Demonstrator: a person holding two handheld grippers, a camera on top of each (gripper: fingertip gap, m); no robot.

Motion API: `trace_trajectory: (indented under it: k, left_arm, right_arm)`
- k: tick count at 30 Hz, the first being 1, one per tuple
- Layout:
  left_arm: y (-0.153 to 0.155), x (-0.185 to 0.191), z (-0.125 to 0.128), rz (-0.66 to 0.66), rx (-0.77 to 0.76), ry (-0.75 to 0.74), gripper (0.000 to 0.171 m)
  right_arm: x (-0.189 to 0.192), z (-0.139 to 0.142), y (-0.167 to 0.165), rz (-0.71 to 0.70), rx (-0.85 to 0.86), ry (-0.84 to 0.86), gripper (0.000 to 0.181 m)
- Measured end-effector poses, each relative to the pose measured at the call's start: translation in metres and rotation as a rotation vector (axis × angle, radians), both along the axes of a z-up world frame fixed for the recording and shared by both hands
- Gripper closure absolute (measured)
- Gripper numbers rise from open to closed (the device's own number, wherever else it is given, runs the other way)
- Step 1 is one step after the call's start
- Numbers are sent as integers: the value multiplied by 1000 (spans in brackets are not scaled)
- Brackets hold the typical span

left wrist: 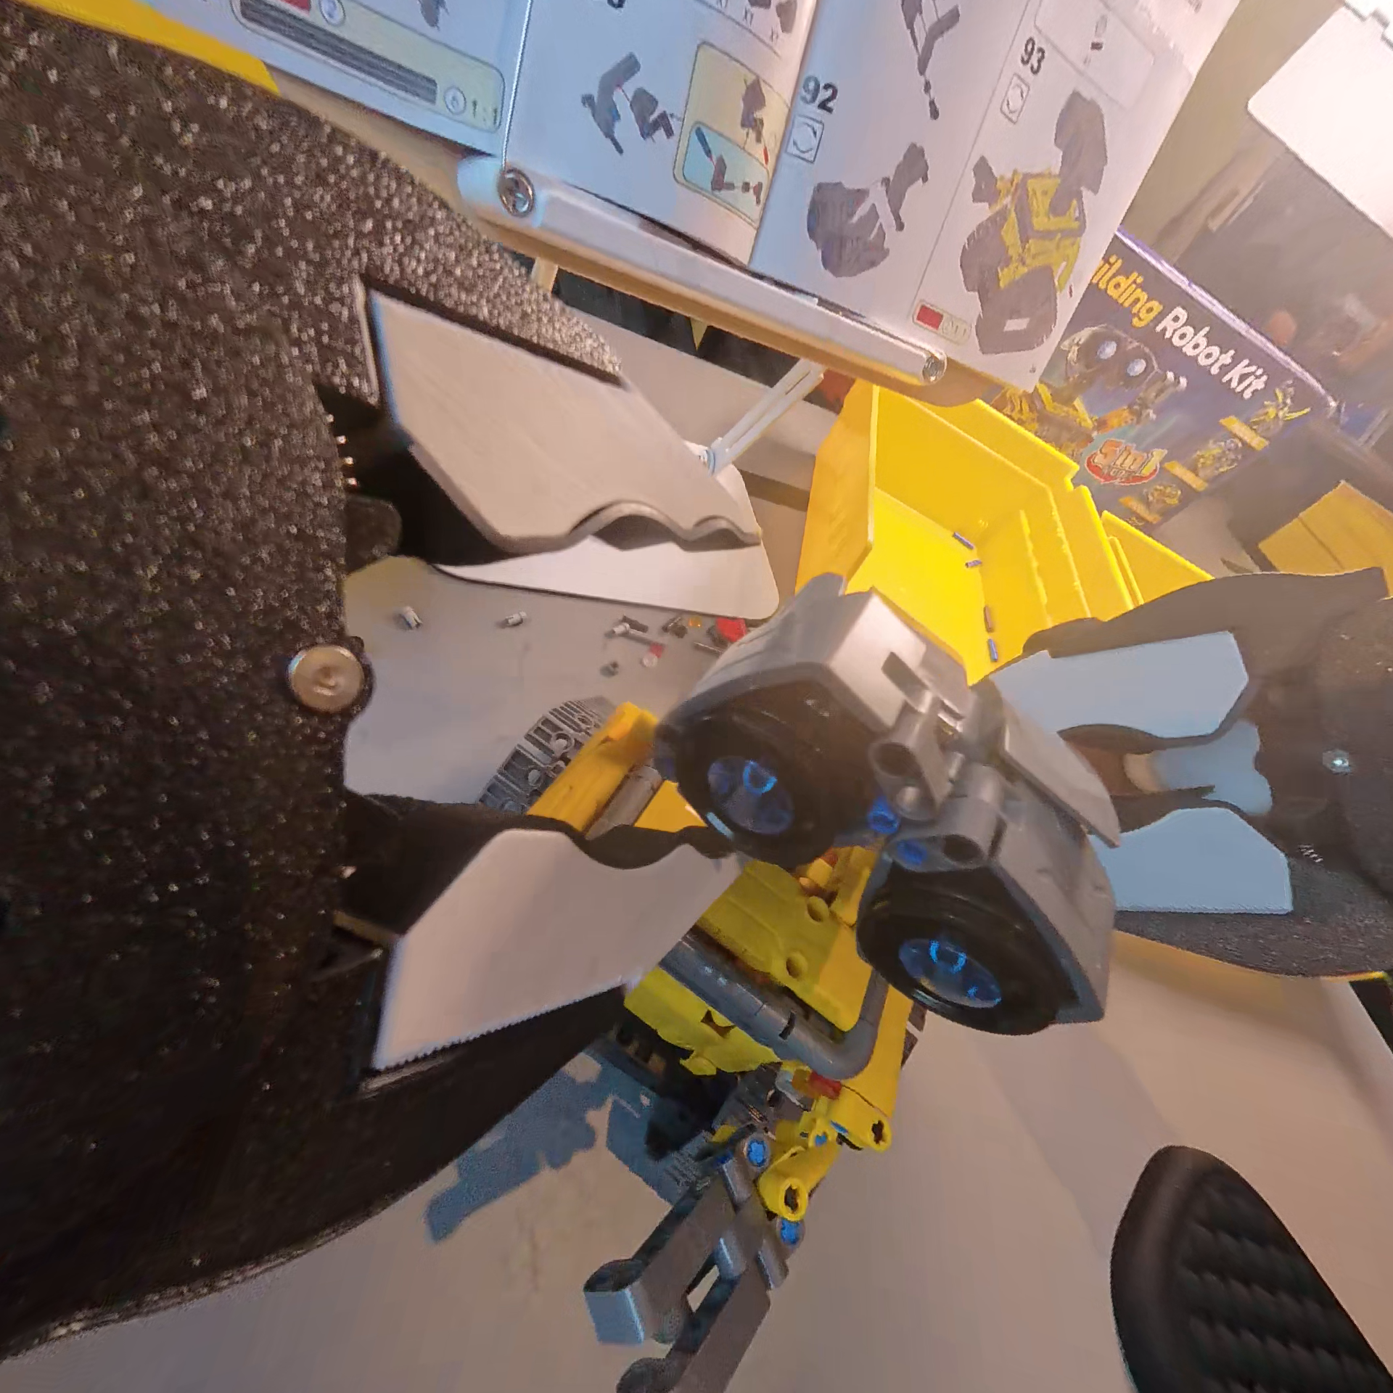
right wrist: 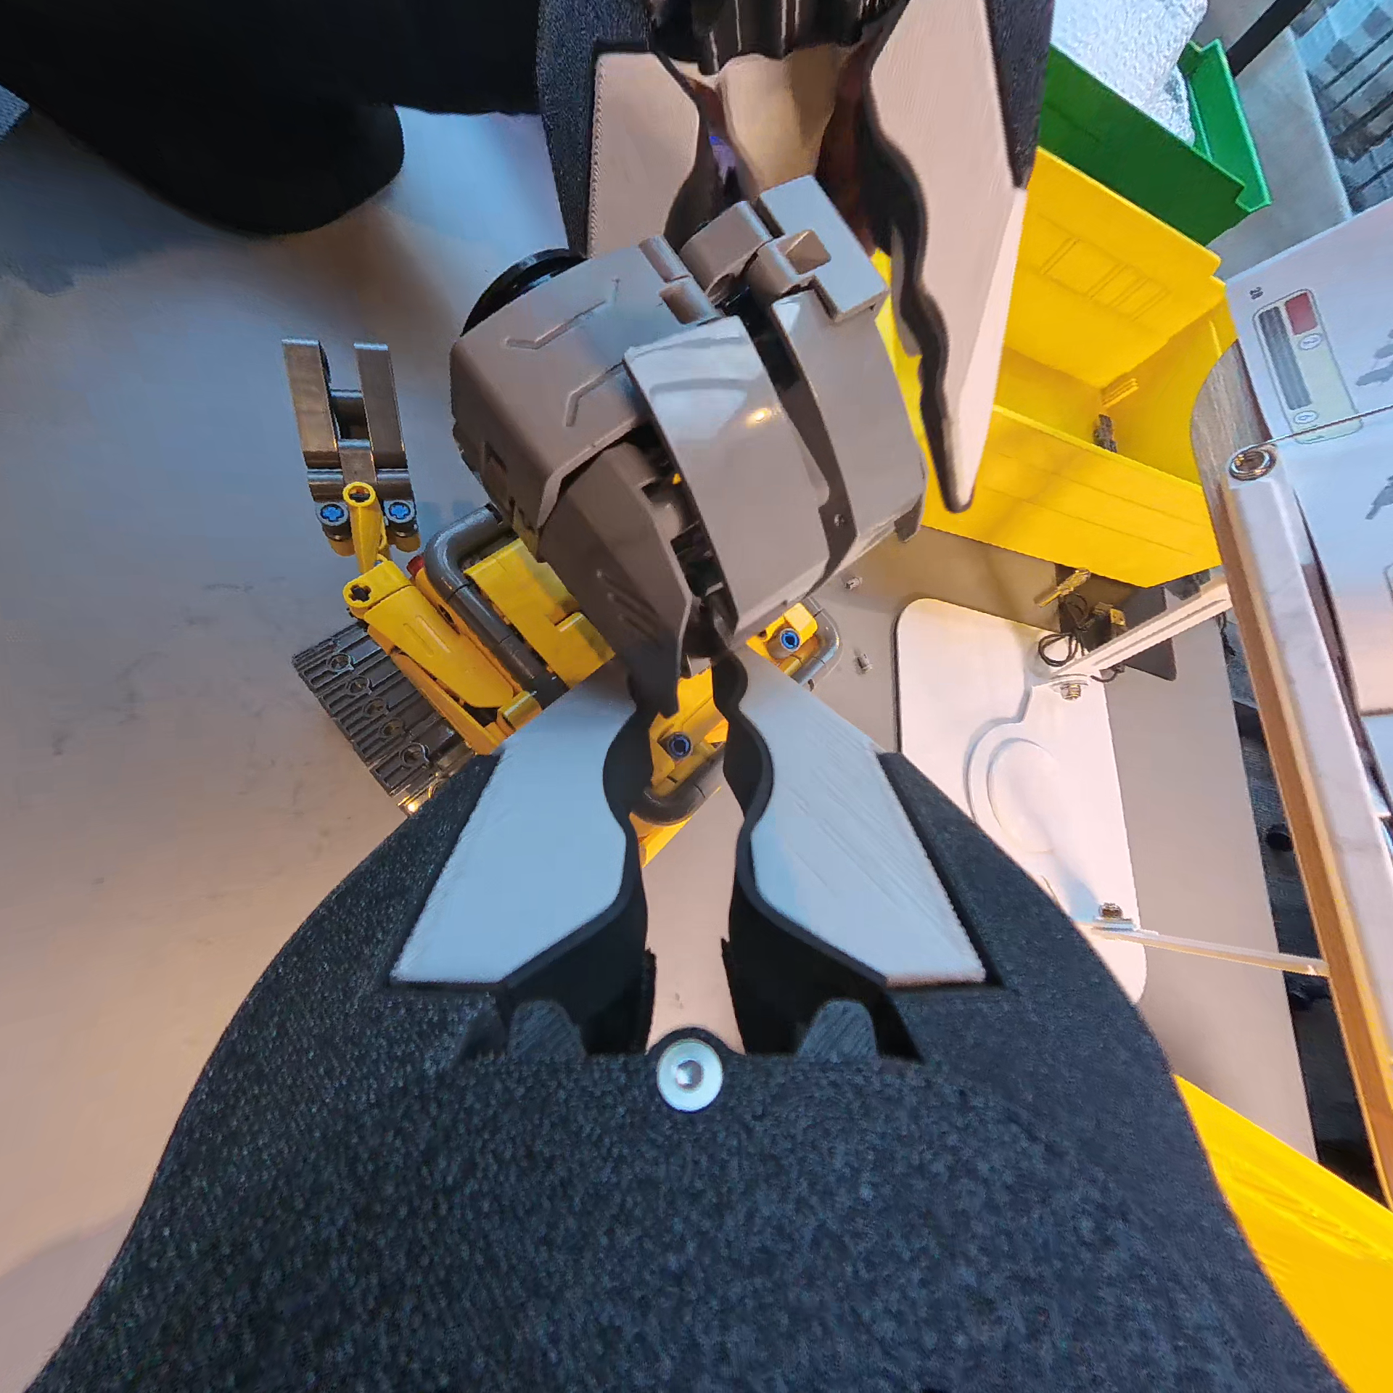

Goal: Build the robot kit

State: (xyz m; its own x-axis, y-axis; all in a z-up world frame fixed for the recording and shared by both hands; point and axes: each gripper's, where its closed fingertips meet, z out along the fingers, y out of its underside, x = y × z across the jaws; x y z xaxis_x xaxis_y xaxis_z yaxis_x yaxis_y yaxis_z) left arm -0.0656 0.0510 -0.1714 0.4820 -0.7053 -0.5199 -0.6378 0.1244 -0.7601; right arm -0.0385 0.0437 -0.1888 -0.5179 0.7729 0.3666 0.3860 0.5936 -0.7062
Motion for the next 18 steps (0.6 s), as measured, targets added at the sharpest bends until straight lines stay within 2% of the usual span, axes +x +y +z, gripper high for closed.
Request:
trace_trajectory:
  k: [4, 8, 14, 18]
  left_arm:
    - [0, 11, 11, 5, 145, 89, 96]
    - [1, 16, 5, 12, 225, 220, 101]
    - [0, 13, 5, 32, 248, 292, 103]
    - [0, 12, 6, 33, 264, 315, 106]
  right_arm:
    - [0, 0, 0, 5, -1, -9, 169]
    - [0, 0, 1, 8, -25, -23, 169]
    - [0, 0, 1, -12, -63, -21, 168]
    - [1, 1, 5, -92, -103, -6, 161]
